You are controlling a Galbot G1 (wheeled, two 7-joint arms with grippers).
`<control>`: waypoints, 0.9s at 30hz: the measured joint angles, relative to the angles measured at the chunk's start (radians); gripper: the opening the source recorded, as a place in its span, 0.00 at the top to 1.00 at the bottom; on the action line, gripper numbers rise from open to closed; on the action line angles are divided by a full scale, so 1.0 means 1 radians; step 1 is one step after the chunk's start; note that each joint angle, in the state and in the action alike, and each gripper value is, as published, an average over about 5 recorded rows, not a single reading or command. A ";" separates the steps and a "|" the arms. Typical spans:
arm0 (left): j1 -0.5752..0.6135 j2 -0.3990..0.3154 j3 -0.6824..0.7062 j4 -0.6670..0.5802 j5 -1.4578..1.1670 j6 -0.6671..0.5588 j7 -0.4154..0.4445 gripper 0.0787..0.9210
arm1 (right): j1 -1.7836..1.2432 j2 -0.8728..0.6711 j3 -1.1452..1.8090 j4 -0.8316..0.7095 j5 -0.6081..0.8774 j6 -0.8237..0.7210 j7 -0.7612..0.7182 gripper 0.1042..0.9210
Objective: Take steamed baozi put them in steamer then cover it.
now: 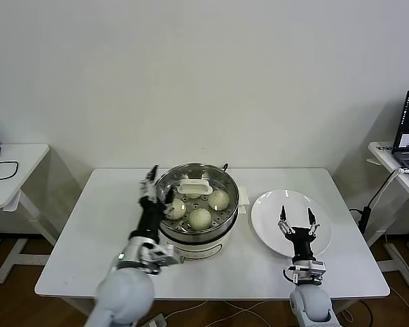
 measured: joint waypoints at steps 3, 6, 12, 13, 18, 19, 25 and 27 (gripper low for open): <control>0.014 0.011 -0.084 0.028 -0.166 -0.047 -0.055 0.12 | -0.015 -0.009 -0.002 0.019 0.026 -0.016 -0.006 0.12; 0.018 0.022 -0.167 0.084 -0.342 -0.113 -0.091 0.12 | -0.028 -0.018 -0.005 0.037 0.051 -0.031 -0.009 0.12; 0.026 0.033 -0.293 0.225 -0.661 -0.259 -0.112 0.12 | -0.050 -0.029 -0.012 0.060 0.082 -0.054 -0.010 0.12; 0.029 0.032 -0.306 0.248 -0.703 -0.283 -0.112 0.12 | -0.054 -0.029 -0.013 0.063 0.085 -0.057 -0.010 0.12; 0.041 0.026 -0.352 0.340 -0.847 -0.390 -0.108 0.12 | -0.070 -0.030 -0.020 0.075 0.094 -0.068 -0.011 0.12; 0.044 0.025 -0.359 0.353 -0.867 -0.408 -0.106 0.12 | -0.073 -0.030 -0.021 0.077 0.095 -0.069 -0.011 0.12; 0.054 0.022 -0.392 0.419 -0.952 -0.481 -0.102 0.12 | -0.090 -0.030 -0.019 0.094 0.101 -0.080 -0.016 0.12; 0.055 0.024 -0.398 0.432 -0.971 -0.497 -0.102 0.12 | -0.092 -0.031 -0.017 0.097 0.104 -0.083 -0.016 0.12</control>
